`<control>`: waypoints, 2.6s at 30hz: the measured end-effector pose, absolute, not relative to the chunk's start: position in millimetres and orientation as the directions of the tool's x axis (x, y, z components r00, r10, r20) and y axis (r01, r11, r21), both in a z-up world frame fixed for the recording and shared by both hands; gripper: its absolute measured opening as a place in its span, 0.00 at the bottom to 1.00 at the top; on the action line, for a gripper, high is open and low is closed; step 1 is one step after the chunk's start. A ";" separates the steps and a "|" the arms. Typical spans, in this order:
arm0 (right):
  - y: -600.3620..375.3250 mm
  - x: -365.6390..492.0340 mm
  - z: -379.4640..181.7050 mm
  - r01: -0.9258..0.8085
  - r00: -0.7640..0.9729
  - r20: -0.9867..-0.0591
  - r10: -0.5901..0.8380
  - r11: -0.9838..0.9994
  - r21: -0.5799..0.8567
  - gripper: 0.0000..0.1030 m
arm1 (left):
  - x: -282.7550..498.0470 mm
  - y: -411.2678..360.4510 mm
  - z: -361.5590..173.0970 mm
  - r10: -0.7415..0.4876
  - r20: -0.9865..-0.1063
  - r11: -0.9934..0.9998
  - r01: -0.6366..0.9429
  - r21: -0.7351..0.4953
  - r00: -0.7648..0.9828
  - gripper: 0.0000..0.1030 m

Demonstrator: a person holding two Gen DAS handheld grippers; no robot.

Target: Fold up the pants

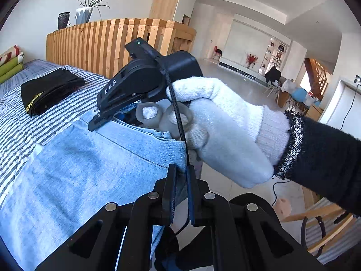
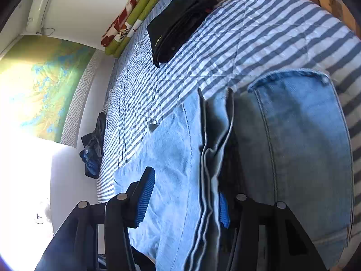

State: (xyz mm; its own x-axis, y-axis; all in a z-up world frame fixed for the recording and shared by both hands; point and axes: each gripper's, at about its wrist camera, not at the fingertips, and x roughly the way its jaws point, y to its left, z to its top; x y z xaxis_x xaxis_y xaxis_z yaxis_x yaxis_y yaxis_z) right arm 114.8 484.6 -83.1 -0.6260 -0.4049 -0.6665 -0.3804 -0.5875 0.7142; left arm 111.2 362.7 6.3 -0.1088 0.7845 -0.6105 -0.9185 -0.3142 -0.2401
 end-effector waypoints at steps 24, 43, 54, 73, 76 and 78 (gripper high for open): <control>535.6 172.1 -41.8 -0.590 -0.548 -0.835 0.044 -0.729 0.348 0.25 | 122.4 340.6 -5.4 0.731 -0.679 -0.265 -0.889 -0.373 0.067 0.38; 396.2 152.3 -68.7 -0.455 -0.451 -0.871 0.197 -0.890 0.034 0.25 | -128.6 55.5 -87.6 0.450 -0.860 -0.883 -0.265 -0.387 -0.242 0.68; 393.6 159.9 -67.0 -0.441 -0.486 -0.858 0.164 -0.894 0.079 0.26 | -117.2 52.9 -61.2 0.457 -0.790 -0.888 -0.262 -0.378 -0.410 0.07; 286.1 107.9 -68.9 -0.243 -0.519 -0.850 0.090 -0.969 0.047 0.34 | -17.0 22.0 -65.8 0.443 -0.831 -0.881 -0.333 -0.335 -0.336 0.49; 269.4 95.0 -97.7 -0.229 -0.467 -0.877 0.113 -0.973 -0.004 0.36 | -2.4 32.0 -89.6 0.359 -0.870 -0.902 -0.364 -0.231 -0.337 0.49; 259.9 92.1 -108.5 -0.199 -0.474 -0.862 0.177 -0.976 -0.091 0.37 | 4.2 30.4 -88.9 0.347 -0.861 -0.904 -0.377 -0.201 -0.372 0.49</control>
State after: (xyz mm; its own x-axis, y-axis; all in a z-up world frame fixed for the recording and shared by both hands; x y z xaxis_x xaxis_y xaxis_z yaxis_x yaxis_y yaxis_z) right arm 92.1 259.9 -108.5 -0.4744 0.1772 -0.8623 -0.1986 -0.9758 -0.0912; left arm 4.2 30.4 -88.9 -0.3724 0.3471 -0.8607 -0.3772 -0.9040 -0.2014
